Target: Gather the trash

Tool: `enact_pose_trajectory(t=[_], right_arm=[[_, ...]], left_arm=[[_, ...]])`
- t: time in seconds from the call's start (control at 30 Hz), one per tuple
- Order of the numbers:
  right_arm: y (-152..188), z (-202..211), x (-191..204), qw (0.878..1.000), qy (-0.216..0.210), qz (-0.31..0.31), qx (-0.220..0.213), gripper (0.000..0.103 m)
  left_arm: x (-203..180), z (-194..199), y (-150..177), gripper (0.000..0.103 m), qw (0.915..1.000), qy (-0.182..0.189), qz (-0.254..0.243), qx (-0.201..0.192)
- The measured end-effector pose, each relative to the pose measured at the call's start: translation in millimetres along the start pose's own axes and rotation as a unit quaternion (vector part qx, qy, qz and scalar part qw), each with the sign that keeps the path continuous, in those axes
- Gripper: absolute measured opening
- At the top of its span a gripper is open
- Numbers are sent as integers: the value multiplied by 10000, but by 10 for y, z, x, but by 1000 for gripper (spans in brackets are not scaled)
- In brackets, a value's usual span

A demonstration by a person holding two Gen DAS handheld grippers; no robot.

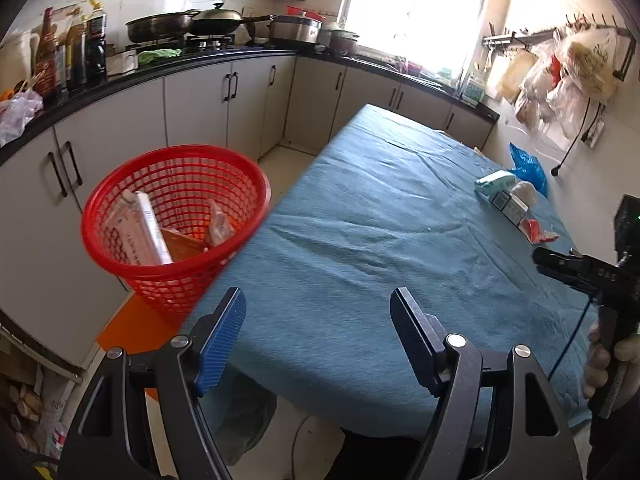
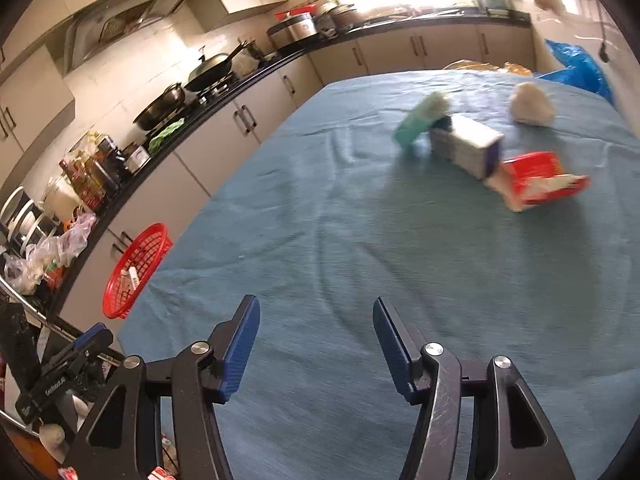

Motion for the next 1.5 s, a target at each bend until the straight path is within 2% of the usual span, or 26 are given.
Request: enact_pose_trajectory(t=[0.13,0.23,0.4,0.57,0.7,0.9,1.1,1.2,1.33,1.5], right_arm=[[-28,230,-406,9989,441,-30,-183,70],[-75,338,-782,9967,698,-317,-267,71],[-200,438,-1335,9907,841,-966,-458,71],[-385,397,-1646,9854,973,-1255,-613,71],[-470,283,-1710,9859,914,-1296,-533,71],[-646,-64,-1652,9876,859,-1302,-165,75],[-780,-270,-1626,9881,904,-1238,-91,82],[-776,-268,-1633,9889,861,-1183,-250,83],[-761,-283,-1597,9906,916,-956,-347,83],[-753,-262,-1618,9909,790,-1002,-432,85]], left_arm=[[-185,-161,25,74,9998,53,-93,158],[-340,-331,69,74,9991,149,-171,351],[-655,-524,65,74,9970,424,-306,563],[-944,-546,-5,74,9950,628,-570,523],[-1083,-586,-28,74,9933,641,-790,543],[-1222,-710,-102,74,9917,651,-897,649],[-1503,-764,-336,74,9897,726,-1143,457],[-1735,-799,-537,75,9871,824,-1341,289],[-2155,-930,-832,81,9814,1087,-1575,158],[-2751,-1299,-1107,85,9733,1321,-1846,356]])
Point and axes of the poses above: each gripper's, at about its wrist camera, not at the fingertips, and z roughly against the way its jaws point, x to its left, y to its underside, the point moved 7 cm from there along -z, roughly the way its jaws point, and after that the axes turned 2 degrees about -y, right-handed, at the moved point
